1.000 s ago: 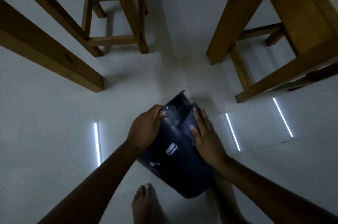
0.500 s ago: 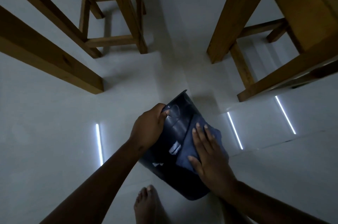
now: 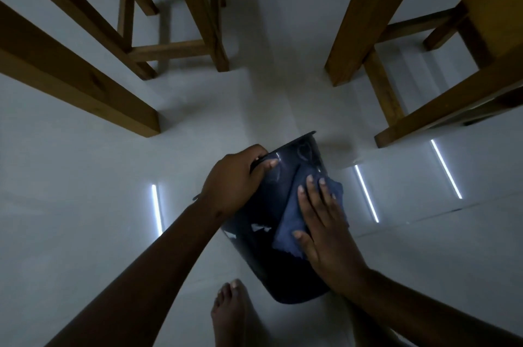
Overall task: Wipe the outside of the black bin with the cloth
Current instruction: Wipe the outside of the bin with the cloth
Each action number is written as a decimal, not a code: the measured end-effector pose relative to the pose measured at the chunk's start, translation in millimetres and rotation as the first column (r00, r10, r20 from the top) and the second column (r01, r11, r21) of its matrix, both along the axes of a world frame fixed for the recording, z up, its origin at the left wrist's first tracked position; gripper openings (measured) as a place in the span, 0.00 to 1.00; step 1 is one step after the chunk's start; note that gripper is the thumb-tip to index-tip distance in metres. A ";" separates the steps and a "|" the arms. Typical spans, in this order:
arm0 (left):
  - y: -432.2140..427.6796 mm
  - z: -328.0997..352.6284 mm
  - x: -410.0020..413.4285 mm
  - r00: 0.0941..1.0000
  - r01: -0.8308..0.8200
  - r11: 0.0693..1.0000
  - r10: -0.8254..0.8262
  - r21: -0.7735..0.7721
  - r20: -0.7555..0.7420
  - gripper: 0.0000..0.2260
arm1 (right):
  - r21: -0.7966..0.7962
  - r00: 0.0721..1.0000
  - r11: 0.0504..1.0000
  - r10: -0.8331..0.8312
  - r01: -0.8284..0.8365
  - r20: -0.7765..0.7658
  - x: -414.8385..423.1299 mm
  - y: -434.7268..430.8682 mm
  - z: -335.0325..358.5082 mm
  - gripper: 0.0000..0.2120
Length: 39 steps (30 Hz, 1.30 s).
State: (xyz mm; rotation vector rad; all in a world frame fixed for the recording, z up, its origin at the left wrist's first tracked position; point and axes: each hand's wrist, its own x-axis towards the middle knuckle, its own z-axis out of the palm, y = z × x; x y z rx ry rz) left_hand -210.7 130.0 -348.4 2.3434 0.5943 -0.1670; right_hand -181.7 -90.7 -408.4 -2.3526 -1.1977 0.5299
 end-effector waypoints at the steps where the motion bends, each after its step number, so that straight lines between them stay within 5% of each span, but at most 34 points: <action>1: -1.5 0.6 4.5 1.000 0.010 1.000 -0.010 0.020 0.007 0.13 | 0.006 0.997 0.999 0.037 -0.038 0.072 1.6 3.1 -2.3 0.34; 3: -4.1 -0.3 11.1 1.000 0.024 0.999 -0.025 0.038 0.013 0.13 | 0.057 0.995 0.998 0.032 -0.038 0.095 22.2 20.2 -1.1 0.33; 7: -4.6 -0.1 14.4 1.000 0.006 1.000 -0.006 0.001 -0.019 0.13 | 0.073 0.978 0.982 -0.161 0.172 -0.135 36.3 16.5 -1.9 0.29; 13: -2.1 -2.9 10.9 1.000 -0.006 1.000 0.006 0.011 -0.015 0.10 | -0.037 0.972 0.988 0.154 -0.149 0.180 2.6 5.5 -0.2 0.30; 19: -4.4 -6.3 16.3 1.000 -0.020 1.000 0.020 0.018 -0.023 0.13 | 0.038 0.969 0.980 -0.186 0.195 -0.161 25.9 0.2 -1.4 0.26; 25: 0.6 -7.9 10.8 0.999 -0.038 0.999 0.038 0.003 -0.002 0.12 | -0.029 0.967 0.983 0.182 -0.180 0.176 12.0 4.9 -2.0 0.29; 30: -4.1 -4.9 15.6 0.998 -0.065 0.998 0.066 0.013 -0.015 0.12 | 0.035 0.973 0.981 -0.181 0.188 -0.146 36.7 4.3 -1.6 0.27; 36: -0.8 -5.6 9.7 0.998 -0.060 0.998 0.060 0.009 -0.004 0.13 | -0.099 0.957 0.974 0.217 -0.201 0.191 5.7 0.7 -0.5 0.31; 39: 6.7 -0.8 8.9 0.999 -0.018 0.990 0.012 -0.142 -0.046 0.09 | -0.036 0.991 0.995 0.091 -0.088 0.098 31.6 24.1 5.8 0.29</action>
